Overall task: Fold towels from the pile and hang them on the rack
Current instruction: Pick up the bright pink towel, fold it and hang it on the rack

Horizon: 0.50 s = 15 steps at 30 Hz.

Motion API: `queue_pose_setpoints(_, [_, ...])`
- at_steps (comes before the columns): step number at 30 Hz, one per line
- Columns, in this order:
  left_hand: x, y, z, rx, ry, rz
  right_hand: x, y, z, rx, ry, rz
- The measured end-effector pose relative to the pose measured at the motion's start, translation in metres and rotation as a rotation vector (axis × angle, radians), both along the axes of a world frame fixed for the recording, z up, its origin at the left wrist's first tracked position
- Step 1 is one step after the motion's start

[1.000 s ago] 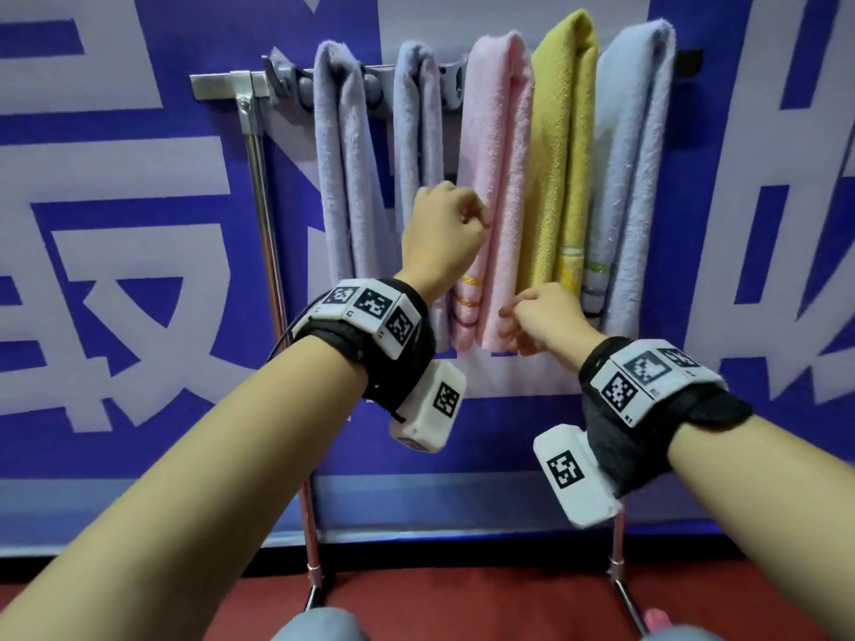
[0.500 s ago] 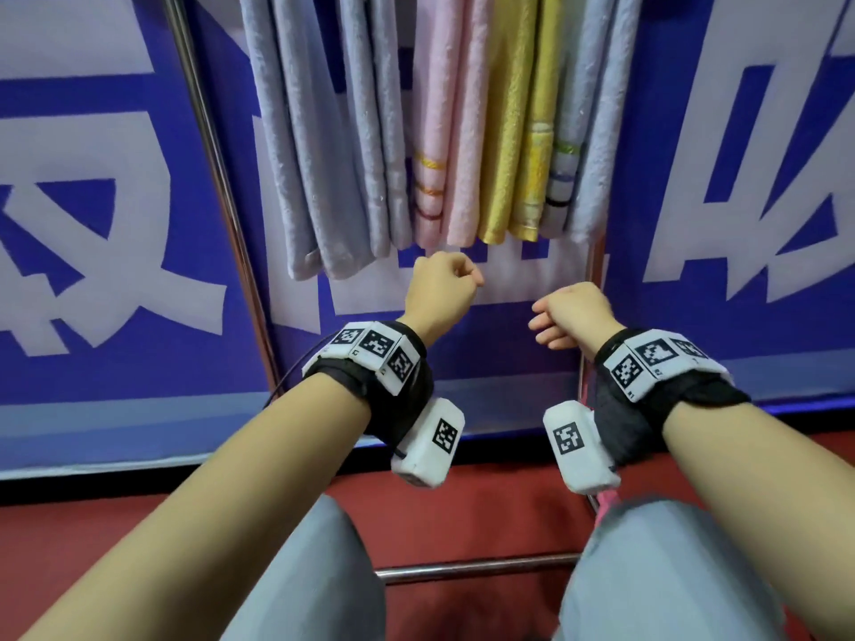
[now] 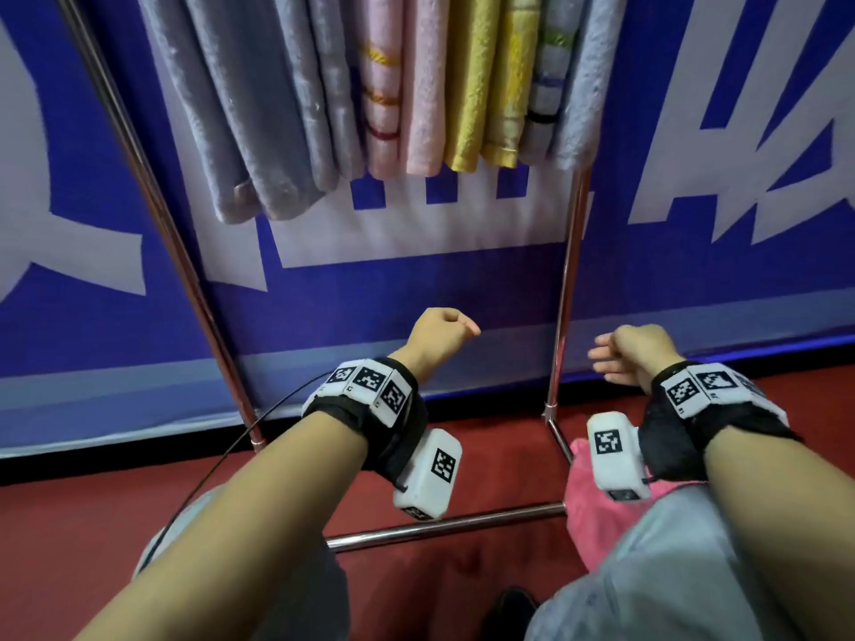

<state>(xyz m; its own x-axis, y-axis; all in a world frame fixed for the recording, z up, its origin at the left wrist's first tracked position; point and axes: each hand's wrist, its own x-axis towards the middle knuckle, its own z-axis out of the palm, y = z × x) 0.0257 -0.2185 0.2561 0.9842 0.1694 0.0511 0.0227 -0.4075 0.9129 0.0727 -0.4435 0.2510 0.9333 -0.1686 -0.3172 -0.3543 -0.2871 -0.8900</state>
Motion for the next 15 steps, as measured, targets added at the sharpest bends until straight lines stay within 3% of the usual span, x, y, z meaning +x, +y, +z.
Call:
queue_pose_setpoints(6, [0.021,-0.011,-0.034,0.018,0.084,0.007,0.016,-0.044,-0.013,0.032,0.095,-0.067])
queue_pose_setpoints(11, [0.039,-0.025,-0.054,0.067,0.122,-0.048,0.029,-0.066,-0.051,-0.188,0.189,-0.095])
queue_pose_setpoints(15, [0.048,-0.038,-0.068,0.117,0.165,-0.133,0.038,-0.067,-0.081,-0.378,0.274,0.023])
